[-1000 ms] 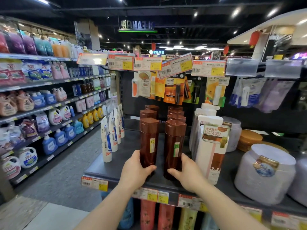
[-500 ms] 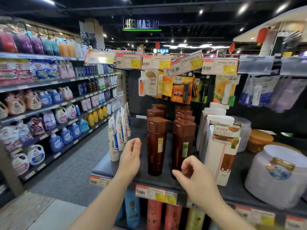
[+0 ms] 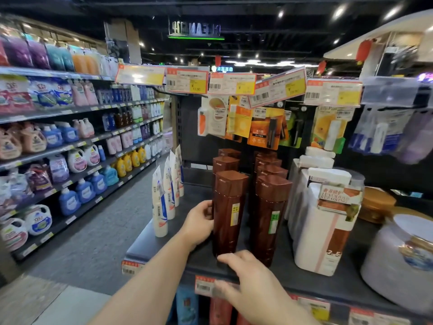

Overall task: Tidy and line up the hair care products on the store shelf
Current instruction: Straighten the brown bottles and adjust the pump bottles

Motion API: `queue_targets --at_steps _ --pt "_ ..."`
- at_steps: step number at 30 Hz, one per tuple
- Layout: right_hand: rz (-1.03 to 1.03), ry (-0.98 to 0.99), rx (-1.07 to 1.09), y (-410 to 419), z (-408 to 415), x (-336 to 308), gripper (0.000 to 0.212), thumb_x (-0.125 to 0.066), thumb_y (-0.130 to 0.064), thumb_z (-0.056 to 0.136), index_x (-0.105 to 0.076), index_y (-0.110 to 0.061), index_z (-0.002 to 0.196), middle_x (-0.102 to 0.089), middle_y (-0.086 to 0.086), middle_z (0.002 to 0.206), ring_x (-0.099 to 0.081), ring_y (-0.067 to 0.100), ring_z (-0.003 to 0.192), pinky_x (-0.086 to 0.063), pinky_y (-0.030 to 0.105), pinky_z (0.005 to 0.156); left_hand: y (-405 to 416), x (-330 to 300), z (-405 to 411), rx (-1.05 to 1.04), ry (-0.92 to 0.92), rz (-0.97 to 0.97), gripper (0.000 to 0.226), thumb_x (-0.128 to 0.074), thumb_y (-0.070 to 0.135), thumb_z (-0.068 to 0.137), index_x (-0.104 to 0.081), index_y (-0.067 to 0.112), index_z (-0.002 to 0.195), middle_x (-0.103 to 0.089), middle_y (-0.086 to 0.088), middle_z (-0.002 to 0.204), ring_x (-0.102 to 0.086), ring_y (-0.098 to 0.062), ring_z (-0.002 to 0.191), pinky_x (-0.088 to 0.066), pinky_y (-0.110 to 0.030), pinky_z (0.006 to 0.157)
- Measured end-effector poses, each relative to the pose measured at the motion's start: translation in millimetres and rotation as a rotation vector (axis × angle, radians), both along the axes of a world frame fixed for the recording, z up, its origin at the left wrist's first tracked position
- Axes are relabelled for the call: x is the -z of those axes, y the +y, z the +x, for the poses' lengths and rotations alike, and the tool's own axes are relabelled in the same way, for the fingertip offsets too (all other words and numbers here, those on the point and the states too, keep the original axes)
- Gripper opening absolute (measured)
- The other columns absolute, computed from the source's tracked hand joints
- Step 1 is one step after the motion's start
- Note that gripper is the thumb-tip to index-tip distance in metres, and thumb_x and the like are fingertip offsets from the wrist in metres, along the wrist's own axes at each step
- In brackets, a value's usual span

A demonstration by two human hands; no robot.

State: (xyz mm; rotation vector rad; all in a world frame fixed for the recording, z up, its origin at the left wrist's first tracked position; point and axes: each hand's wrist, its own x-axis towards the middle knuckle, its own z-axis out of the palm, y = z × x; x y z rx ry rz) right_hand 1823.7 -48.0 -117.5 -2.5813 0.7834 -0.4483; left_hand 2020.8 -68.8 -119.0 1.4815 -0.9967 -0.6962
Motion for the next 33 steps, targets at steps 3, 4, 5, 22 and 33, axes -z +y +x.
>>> queue_targets --at_steps 3,4,5,22,33 --pt "0.001 0.016 0.007 -2.9 2.3 1.4 0.053 -0.055 -0.054 0.085 -0.041 -0.044 0.134 -0.046 -0.011 0.125 -0.048 0.007 0.117 -0.037 0.020 0.098 -1.7 0.3 1.9 0.036 -0.014 -0.016 0.039 -0.076 0.003 0.079 -0.063 0.019 0.112 -0.071 0.006 0.096 -0.066 0.009 0.079 -0.048 -0.007 0.061" --pt "0.005 0.019 0.009 -3.6 3.0 2.2 0.053 -0.055 -0.054 0.085 -0.040 -0.044 0.135 -0.046 -0.011 0.125 -0.048 0.007 0.117 -0.037 0.020 0.098 -1.7 0.0 2.2 0.061 -0.018 -0.023 0.037 -0.076 0.001 0.079 -0.064 0.020 0.109 -0.071 0.005 0.096 -0.067 0.008 0.080 -0.049 -0.008 0.062" --pt "0.007 0.020 0.010 -3.9 3.6 3.1 0.054 -0.055 -0.053 0.084 -0.040 -0.045 0.135 -0.046 -0.011 0.124 -0.048 0.007 0.117 -0.037 0.020 0.098 -1.5 -0.1 2.5 0.084 -0.023 -0.032 0.036 -0.075 0.000 0.079 -0.065 0.019 0.108 -0.072 0.004 0.096 -0.068 0.005 0.080 -0.050 -0.009 0.064" --pt "-0.008 0.019 0.017 -8.4 7.6 10.1 0.061 -0.056 -0.059 0.080 -0.033 -0.050 0.136 -0.043 -0.018 0.118 -0.048 0.002 0.113 -0.037 0.014 0.091 -0.8 -1.8 11.2 0.227 -0.058 0.014 0.034 -0.074 0.001 0.080 -0.068 0.026 0.102 -0.075 0.018 0.090 -0.068 0.004 0.089 -0.050 -0.009 0.068" --pt "0.004 -0.007 0.017 -6.4 5.5 7.7 0.061 -0.057 -0.056 0.082 -0.034 -0.047 0.138 -0.044 -0.019 0.119 -0.047 0.000 0.110 -0.039 0.016 0.092 7.1 3.9 18.8 0.148 0.055 -0.032 0.044 -0.079 0.006 0.076 -0.063 0.023 0.114 -0.073 0.008 0.104 -0.068 0.001 0.093 -0.052 -0.012 0.070"
